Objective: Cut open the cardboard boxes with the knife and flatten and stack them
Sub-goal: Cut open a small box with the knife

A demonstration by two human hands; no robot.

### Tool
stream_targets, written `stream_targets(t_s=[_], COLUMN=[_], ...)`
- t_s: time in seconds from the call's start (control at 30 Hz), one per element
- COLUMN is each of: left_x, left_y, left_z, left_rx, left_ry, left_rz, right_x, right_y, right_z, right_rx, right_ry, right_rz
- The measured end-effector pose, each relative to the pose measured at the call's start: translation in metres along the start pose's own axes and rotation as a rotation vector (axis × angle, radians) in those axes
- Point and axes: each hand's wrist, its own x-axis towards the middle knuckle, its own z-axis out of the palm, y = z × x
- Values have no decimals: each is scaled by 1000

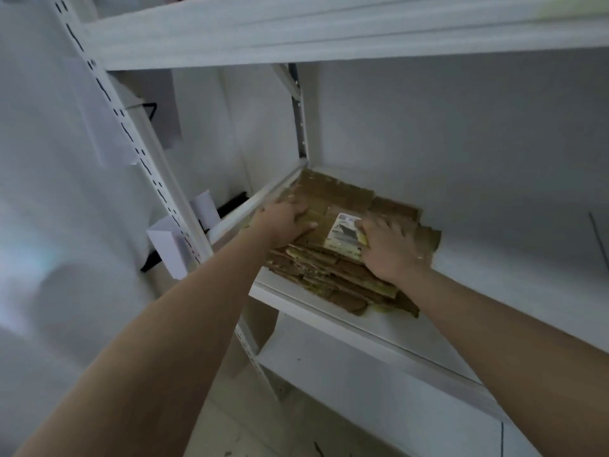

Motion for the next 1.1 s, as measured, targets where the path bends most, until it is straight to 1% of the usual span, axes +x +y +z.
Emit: stream_targets(t_s=[0.03,0.07,0.23,0.3,0.4,0.47,0.53,0.6,0.63,0.67,0.7,0.73,0.77,0.83,0.9,0.93,1.03,1.1], left_x=[-1,-2,-8,-10,-13,-12,-9,-8,-8,-7,-8,-8,-9,-13,-17,-19,-22,-20], left_y=[-2,-4,-9,-7,-4,-4,-4,-1,2,4,6,8,9,10,10,11,12,13], left_z=[15,28,63,66,60,51,41,31,26,24,21,21,23,23,21,19,14,13], left_rx=[-19,-40,-98,-112,-110,-89,-74,-100,-132,-176,-212,-226,-227,-325,-439,-433,-297,-268], left_ry=[-53,-64,50,53,11,-34,-69,-29,37,121,196,248,267,266,259,253,192,222], left_rz=[-6,-18,-43,-49,-53,-51,-52,-80,-110,-138,-148,-138,-126,-136,-153,-129,-48,-53], right_x=[-4,-6,-5,-6,-6,-4,0,5,6,6,6,7,6,5,4,3,-1,-5], right_y=[3,6,8,9,10,11,13,16,17,19,21,22,23,22,20,20,18,17], right_z=[10,17,32,35,32,26,18,8,2,-4,-8,-11,-13,-13,-12,-12,-16,-20], right_rx=[13,17,-10,-13,10,83,247,451,511,509,453,375,298,198,164,179,251,230], right_ry=[6,24,130,132,92,36,-15,-48,-75,-108,-141,-167,-181,-176,-144,-119,4,87], right_rz=[6,5,-28,-22,-17,-9,19,57,70,65,42,15,-11,-46,-59,-65,-93,-112])
